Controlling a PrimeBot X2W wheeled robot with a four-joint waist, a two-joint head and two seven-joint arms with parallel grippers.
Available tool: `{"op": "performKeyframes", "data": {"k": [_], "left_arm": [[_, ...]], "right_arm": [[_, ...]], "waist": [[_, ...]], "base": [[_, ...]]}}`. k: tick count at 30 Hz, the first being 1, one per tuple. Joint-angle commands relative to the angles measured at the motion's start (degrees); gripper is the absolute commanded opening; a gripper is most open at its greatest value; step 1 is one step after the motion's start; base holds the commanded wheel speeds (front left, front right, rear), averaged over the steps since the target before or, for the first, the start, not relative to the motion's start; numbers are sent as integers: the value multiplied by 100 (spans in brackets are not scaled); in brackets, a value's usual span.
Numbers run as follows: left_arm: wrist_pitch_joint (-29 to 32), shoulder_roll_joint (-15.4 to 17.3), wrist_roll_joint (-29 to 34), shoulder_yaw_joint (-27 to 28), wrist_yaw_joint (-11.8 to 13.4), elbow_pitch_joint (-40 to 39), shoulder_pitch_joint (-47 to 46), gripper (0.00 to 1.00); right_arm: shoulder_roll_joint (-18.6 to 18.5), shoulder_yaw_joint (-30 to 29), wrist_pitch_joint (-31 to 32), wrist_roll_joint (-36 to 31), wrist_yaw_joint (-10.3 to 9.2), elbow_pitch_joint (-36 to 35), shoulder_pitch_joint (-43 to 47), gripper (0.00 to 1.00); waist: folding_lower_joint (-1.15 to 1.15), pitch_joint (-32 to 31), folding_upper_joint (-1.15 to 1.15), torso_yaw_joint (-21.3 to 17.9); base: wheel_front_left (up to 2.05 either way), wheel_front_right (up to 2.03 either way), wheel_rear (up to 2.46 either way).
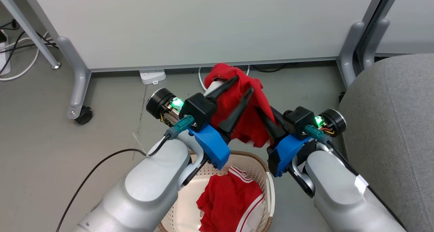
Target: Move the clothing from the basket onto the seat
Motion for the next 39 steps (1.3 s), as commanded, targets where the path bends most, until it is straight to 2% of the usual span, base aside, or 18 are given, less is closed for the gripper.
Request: {"op": "performKeyframes", "data": {"k": [1, 7, 14, 16, 19, 26, 39], "left_arm": [[-27, 18, 22, 33, 17, 22, 12, 100], [-26, 37, 35, 46, 33, 35, 69, 100], [-24, 88, 58, 11, 17, -11, 118, 100], [-24, 122, 70, -8, 11, -24, 111, 100], [-24, 117, 87, -42, -7, -49, 92, 100], [-22, 139, 166, -180, -55, -126, 88, 100], [120, 129, 264, -535, -157, -234, 103, 100]], "right_arm": [[-5, -75, -6, 32, -4, -39, 41, 0], [-24, -389, -6, 129, -4, -127, 105, 0], [-107, -1031, -7, 93, -4, -421, 223, 0], [-112, -1393, -7, 40, -4, -609, 290, 0], [-124, -1624, -6, -8, -4, -737, 352, 0], [-81, -2390, -7, -148, -4, -1304, 640, 0], [218, -3667, -7, -163, -4, -2310, 1548, 0]], "waist": [[0, 1, 0, -5], [0, 44, 0, -61], [0, 241, 0, -376], [0, 377, 0, -634], [0, 455, 0, -803], [0, 714, 0, -1544], [0, 1121, 0, -2679]], "base": [[0, 0, 0], [0, 0, 0], [0, 0, 0], [0, 0, 0], [0, 0, 0], [0, 0, 0], [0, 0, 0]]}}
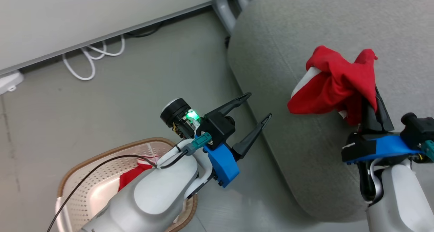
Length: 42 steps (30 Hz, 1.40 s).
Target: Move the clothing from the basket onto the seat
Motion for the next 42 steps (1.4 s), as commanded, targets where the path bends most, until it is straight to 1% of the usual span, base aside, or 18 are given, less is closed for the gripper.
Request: {"op": "performKeyframes", "data": {"k": [1, 5, 9, 13, 18, 21, 25, 27, 30, 35, 39, 42], "left_arm": [[8, 47, 19, -6, -8, -20, 27, 100], [51, 58, 26, -76, -28, -41, 9, 100], [49, 65, 19, -100, -7, -50, -25, 100], [44, 79, -4, -95, -1, -80, -78, 100], [55, 128, 6, -53, 55, -154, -198, 100], [68, 190, 36, -31, 69, -216, -283, 100], [98, 272, 62, 10, 101, -316, -439, 100], [117, 324, 101, 27, 109, -376, -549, 100], [153, 419, 165, 50, 119, -493, -732, 100], [270, 562, 251, 91, 136, -724, -1048, 100], [311, 654, 312, 110, 147, -859, -1239, 100], [328, 687, 359, 112, 149, -948, -1341, 100]], "right_arm": [[49, -38, -9, 19, -4, -61, 79, 0], [130, -163, -8, 45, -4, -185, 297, 0], [164, -223, -8, 51, -4, -264, 391, 0], [181, -301, -8, 44, -4, -323, 299, 0], [124, -378, -8, -42, -4, -536, -115, 0], [-20, -440, -8, -125, -4, -734, -484, 0], [-363, -646, -8, -232, -4, -1015, -1152, 0], [-613, -859, -8, -267, -5, -1067, -1559, 0], [-876, -1217, -7, -316, -4, -1109, -2121, 0], [-1353, -1777, -6, -309, -5, -802, -2847, 0], [-1678, -2118, -7, -363, -5, -287, -3118, 0], [-1834, -2359, -7, -357, -5, 230, -3162, 0]], "waist": [[0, 150, 0, -229], [0, 247, 0, -423], [0, 301, 0, -496], [0, 352, 0, -472], [0, 546, 0, -374], [0, 740, 0, -271], [0, 1098, 0, -116], [0, 1314, 0, -27], [0, 1668, 0, 96], [0, 2281, 0, 230], [0, 2647, 0, 360], [0, 2865, 0, 452]], "base": [[0, 0, 0], [0, 0, 0], [0, 0, 0], [0, 0, 0], [0, 0, 0], [0, 0, 0], [0, 0, 0], [0, 0, 0], [0, 0, 0], [0, 0, 0], [0, 0, 0], [0, 0, 0]]}}
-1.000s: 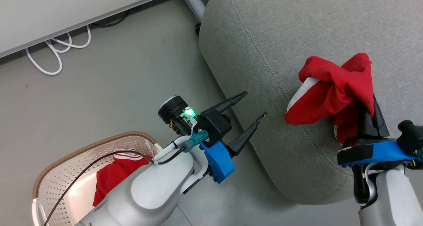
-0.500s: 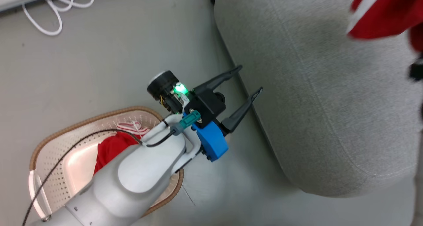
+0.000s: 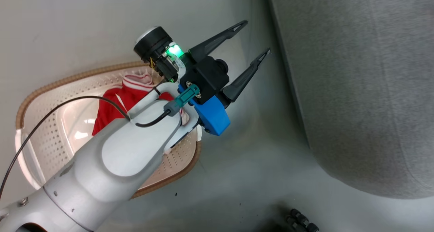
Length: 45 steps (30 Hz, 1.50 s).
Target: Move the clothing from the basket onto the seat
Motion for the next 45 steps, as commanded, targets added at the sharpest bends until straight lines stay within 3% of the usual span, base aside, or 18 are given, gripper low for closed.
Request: {"op": "performKeyframes", "data": {"k": [1, 7, 14, 15, 16, 21, 32, 40, 45], "left_arm": [[10, 33, 42, -5, 28, -40, -86, 100], [-35, 59, 59, -25, 57, -80, -125, 100], [-73, 105, -6, -53, 62, 6, -26, 100], [-83, 97, -14, -57, 71, 12, -18, 100], [-99, 82, -15, -62, 77, 17, -5, 100], [-183, 40, -73, -63, 104, 81, 89, 100], [-456, -53, -533, 364, 291, 504, 957, 100], [-465, 86, -690, 1698, 578, 131, 2003, 100], [-466, 92, -525, 2566, 615, -131, 2748, 100]], "right_arm": [[-56, -93, -8, -46, -6, 168, -54, 0], [104, -412, -7, -210, -5, 1103, 46, 0], [358, -349, -7, -200, -6, 1605, 264, 0], [363, -352, -7, -190, -6, 1619, 296, 41], [367, -365, -7, -173, -6, 1567, 317, 100], [479, -267, -6, -210, -6, 1278, 638, 100], [848, 291, -7, -444, -6, -22, 2325, 100], [1164, 1249, -7, -362, -6, -832, 3143, 100], [1341, 1985, -7, -282, -6, -1047, 3480, 100]], "waist": [[-1, 282, 0, 191], [-1, 451, 0, 305], [-1, 345, 0, 289], [-1, 308, 0, 287], [-1, 266, 0, 287], [-1, -11, 0, 274], [-1, -1548, 0, 381], [-1, -2580, 0, 705], [-1, -3079, 0, 944]], "base": [[0, 0, 0], [0, 0, 0], [0, 0, 0], [0, 0, 0], [0, 0, 0], [0, 0, 0], [0, 0, 0], [0, 0, 0], [0, 0, 0]]}}
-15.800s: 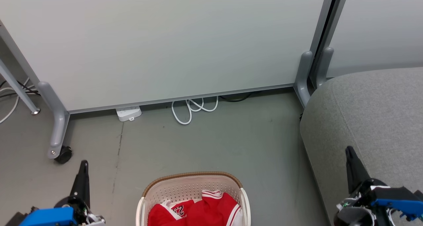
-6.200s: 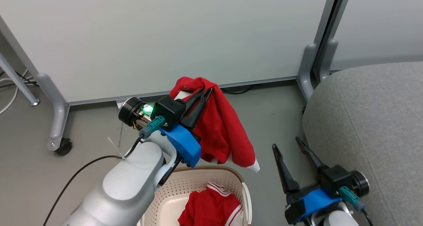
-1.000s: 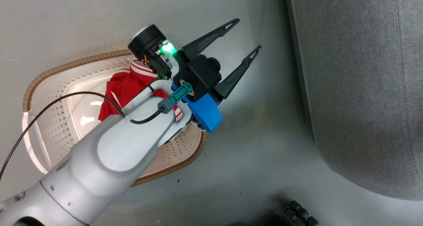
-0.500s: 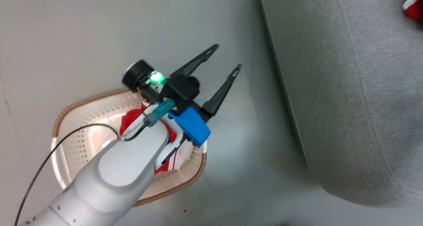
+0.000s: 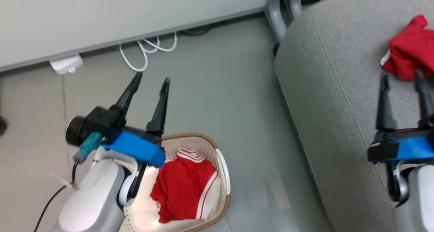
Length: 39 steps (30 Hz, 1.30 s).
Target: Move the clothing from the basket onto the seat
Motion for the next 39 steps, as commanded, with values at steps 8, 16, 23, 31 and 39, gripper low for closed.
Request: {"op": "performKeyframes", "data": {"k": [8, 16, 23, 31, 39], "left_arm": [[-21, -233, 394, 1152, -122, -321, 1222, 100], [-22, -571, 834, 2040, -398, -513, 2207, 100], [-22, -823, 1177, 2456, -663, -466, 2765, 100], [-22, -1003, 1409, 2705, -841, -383, 2991, 100], [-22, -1061, 1551, 2862, -951, -308, 3027, 100]], "right_arm": [[239, 651, -5, 261, -6, -233, 629, 100], [385, 919, -5, 418, -6, -426, 1405, 100], [507, 940, -5, 496, -6, -299, 1966, 100], [583, 896, -5, 502, -6, -209, 2210, 100], [617, 909, -5, 491, -6, -186, 2233, 100]], "waist": [[2, -940, 0, 638], [2, -1358, 0, 871], [2, -1620, 0, 944], [2, -1703, 0, 990], [2, -1762, 0, 996]], "base": [[0, 0, 0], [0, 0, 0], [0, 0, 0], [0, 0, 0], [0, 0, 0]]}}
